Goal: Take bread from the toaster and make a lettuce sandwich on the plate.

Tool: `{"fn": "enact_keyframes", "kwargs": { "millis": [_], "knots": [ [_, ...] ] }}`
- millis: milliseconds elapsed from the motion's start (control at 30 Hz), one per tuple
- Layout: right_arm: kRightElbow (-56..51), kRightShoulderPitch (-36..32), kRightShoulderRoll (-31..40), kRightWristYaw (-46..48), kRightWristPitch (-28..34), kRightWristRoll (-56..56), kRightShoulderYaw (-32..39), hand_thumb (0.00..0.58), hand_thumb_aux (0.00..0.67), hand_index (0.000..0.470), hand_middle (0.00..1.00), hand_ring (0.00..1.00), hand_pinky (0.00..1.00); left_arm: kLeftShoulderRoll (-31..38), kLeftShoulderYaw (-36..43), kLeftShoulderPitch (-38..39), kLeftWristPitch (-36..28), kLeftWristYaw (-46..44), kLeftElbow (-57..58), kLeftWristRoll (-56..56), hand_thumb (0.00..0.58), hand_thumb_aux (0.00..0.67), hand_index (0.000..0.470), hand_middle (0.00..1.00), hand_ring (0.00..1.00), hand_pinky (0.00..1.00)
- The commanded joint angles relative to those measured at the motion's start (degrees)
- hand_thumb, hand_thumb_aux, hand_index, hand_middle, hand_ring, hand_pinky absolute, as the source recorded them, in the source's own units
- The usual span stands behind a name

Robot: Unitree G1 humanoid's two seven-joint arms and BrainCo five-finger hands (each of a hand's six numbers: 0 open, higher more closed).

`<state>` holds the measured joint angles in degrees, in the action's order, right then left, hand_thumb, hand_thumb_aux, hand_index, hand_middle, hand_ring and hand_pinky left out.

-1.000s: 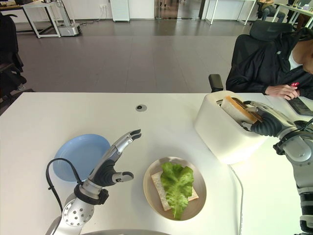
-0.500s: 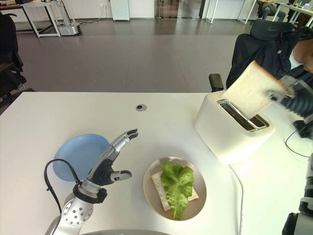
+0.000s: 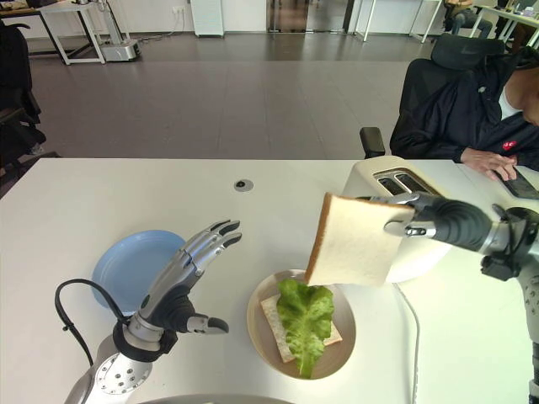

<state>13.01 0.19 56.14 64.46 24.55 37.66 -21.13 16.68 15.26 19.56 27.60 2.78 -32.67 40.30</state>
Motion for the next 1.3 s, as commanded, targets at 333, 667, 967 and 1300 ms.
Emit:
{"fn": "enact_keyframes", "kwargs": {
  "millis": [333,667,967,1300],
  "knots": [
    [-2.4,1.0,-3.6,2.0,-11.5,-16.6,17.3,0.580,0.670,0.470,0.00,0.00,0.00,0.0,6.1,0.9,1.7,-0.8,-0.9,16.5,0.000,0.000,0.000,0.00,0.00,0.00],
    [-5.6,-1.3,-7.2,-1.9,-15.7,-24.2,23.5,0.580,0.670,0.470,0.00,0.00,0.00,0.1,15.4,-1.4,0.6,-2.1,4.8,29.5,0.000,0.000,0.000,0.00,0.00,0.00],
    [-6.3,-1.8,-8.2,-2.9,-18.1,-27.1,25.9,0.580,0.670,0.470,0.00,0.00,0.00,1.7,23.1,-5.7,-2.8,-2.6,11.6,40.8,0.083,0.050,0.035,0.00,0.00,0.00],
    [-4.4,-3.3,-10.7,-6.8,-17.9,-27.1,24.0,0.112,0.068,0.048,0.00,0.00,0.00,7.1,26.0,-7.6,-7.0,-7.2,21.6,42.0,0.079,0.047,0.033,0.00,0.00,0.00]
  ]
}}
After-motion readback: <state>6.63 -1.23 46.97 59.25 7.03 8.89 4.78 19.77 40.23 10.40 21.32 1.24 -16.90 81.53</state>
